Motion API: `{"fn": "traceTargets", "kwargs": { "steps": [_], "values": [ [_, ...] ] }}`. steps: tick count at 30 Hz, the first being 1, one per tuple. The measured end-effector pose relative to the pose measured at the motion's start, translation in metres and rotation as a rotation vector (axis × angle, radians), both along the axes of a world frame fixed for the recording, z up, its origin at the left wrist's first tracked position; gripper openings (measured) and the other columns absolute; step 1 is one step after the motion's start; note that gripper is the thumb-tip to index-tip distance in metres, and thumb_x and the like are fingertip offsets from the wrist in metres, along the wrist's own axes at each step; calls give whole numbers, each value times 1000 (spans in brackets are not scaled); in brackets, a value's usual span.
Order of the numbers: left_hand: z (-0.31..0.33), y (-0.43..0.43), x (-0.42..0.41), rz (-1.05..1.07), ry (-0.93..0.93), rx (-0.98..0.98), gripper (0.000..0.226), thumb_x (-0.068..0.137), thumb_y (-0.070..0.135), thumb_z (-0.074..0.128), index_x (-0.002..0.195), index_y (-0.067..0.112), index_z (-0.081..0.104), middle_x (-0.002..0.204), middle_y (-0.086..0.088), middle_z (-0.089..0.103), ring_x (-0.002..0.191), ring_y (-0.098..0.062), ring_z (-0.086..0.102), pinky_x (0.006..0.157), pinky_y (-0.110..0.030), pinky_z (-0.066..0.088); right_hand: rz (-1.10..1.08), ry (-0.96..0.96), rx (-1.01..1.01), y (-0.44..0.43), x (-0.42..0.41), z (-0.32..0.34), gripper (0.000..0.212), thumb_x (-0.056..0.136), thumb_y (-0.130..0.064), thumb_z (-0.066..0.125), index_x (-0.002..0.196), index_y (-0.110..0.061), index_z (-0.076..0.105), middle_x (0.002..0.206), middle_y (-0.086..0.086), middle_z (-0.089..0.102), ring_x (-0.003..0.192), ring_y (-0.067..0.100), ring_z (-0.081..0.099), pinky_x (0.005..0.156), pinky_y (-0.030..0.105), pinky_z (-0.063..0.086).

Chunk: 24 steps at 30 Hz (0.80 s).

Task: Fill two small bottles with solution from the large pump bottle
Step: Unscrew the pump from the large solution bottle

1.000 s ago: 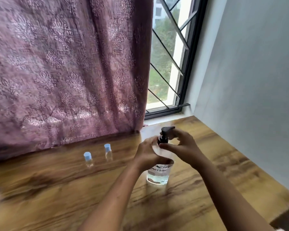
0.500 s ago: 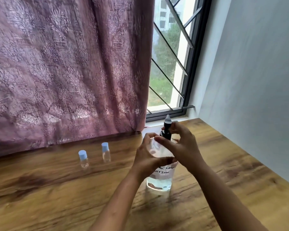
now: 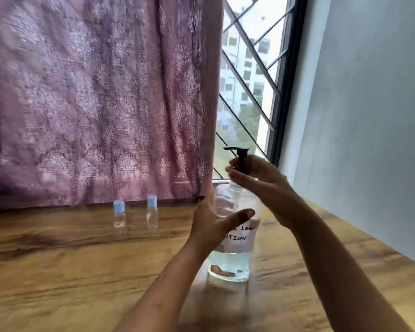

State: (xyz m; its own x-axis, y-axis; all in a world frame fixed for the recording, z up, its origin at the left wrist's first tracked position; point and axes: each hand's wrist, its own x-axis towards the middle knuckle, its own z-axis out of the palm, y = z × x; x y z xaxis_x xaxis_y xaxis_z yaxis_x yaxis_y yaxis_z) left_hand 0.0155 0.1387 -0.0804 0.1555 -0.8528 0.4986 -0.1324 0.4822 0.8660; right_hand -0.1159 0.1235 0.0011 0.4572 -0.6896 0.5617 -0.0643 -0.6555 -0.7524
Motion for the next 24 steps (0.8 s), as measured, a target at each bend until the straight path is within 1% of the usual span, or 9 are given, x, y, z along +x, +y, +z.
{"fn": "traceTargets", "kwargs": {
  "steps": [2, 5, 8, 11, 13, 15, 17, 20, 24],
  "values": [
    [0, 12, 0, 22, 2, 1, 81, 50, 53, 82, 120, 23, 55, 109, -7, 69, 102, -23, 66, 88, -51, 53, -177, -9, -113, 13, 8, -4, 20, 78, -32, 74, 92, -20, 66, 91, -4, 70, 89, 10, 66, 86, 35, 55],
    [-3, 32, -1, -2, 23, 13, 76, 51, 51, 83, 116, 23, 57, 106, -5, 71, 98, -21, 68, 87, -50, 55, -233, -75, -128, 34, 12, -4, 17, 73, -30, 78, 84, -20, 69, 81, -5, 70, 80, 13, 67, 79, 33, 55],
    [-4, 54, 2, -32, 26, 0, 75, 53, 51, 82, 118, 25, 56, 108, -4, 71, 97, -21, 69, 84, -46, 57, -144, -84, -29, 56, 6, 2, 21, 73, -18, 79, 92, -15, 69, 85, -1, 72, 86, 18, 69, 83, 31, 55],
    [-5, 72, 5, -39, -9, -1, 73, 56, 52, 81, 120, 30, 53, 110, 0, 70, 97, -17, 69, 82, -42, 58, -6, -85, 53, 76, 0, 4, 26, 81, -7, 69, 106, -13, 64, 91, -1, 71, 89, 16, 67, 86, 29, 53],
    [-5, 82, 6, -56, -33, 11, 72, 59, 52, 81, 122, 34, 50, 114, 2, 68, 102, -17, 67, 84, -42, 57, 32, -75, 69, 87, -2, 4, 25, 88, -4, 61, 111, -13, 60, 94, 0, 70, 88, 13, 67, 84, 24, 52],
    [-5, 91, 5, -83, -46, 34, 77, 58, 53, 81, 125, 38, 45, 121, 2, 64, 109, -16, 63, 89, -42, 55, 24, -95, 80, 93, -1, 4, 24, 89, -5, 59, 112, -12, 60, 95, 0, 69, 90, 14, 67, 82, 23, 52],
    [-7, 96, 4, -96, -67, 36, 86, 55, 56, 82, 129, 39, 42, 127, 4, 60, 114, -14, 60, 90, -39, 54, -72, -84, 47, 97, 3, 3, 21, 85, -14, 66, 106, -16, 63, 96, -1, 69, 96, 18, 66, 89, 31, 52],
    [-11, 97, 4, -106, -61, 50, 89, 54, 57, 83, 130, 42, 40, 127, 8, 59, 113, -11, 60, 77, -29, 57, -301, -30, -50, 98, 12, -3, 31, 75, -30, 77, 101, -17, 67, 99, 1, 70, 96, 18, 66, 87, 34, 53],
    [-15, 87, 7, -131, -51, 96, 85, 60, 48, 83, 132, 38, 39, 121, 4, 64, 106, -15, 65, 82, -38, 57, -488, -48, -104, 94, 18, -5, 34, 72, -33, 79, 100, -16, 70, 96, 6, 73, 90, 17, 67, 83, 36, 54]
  ]
}}
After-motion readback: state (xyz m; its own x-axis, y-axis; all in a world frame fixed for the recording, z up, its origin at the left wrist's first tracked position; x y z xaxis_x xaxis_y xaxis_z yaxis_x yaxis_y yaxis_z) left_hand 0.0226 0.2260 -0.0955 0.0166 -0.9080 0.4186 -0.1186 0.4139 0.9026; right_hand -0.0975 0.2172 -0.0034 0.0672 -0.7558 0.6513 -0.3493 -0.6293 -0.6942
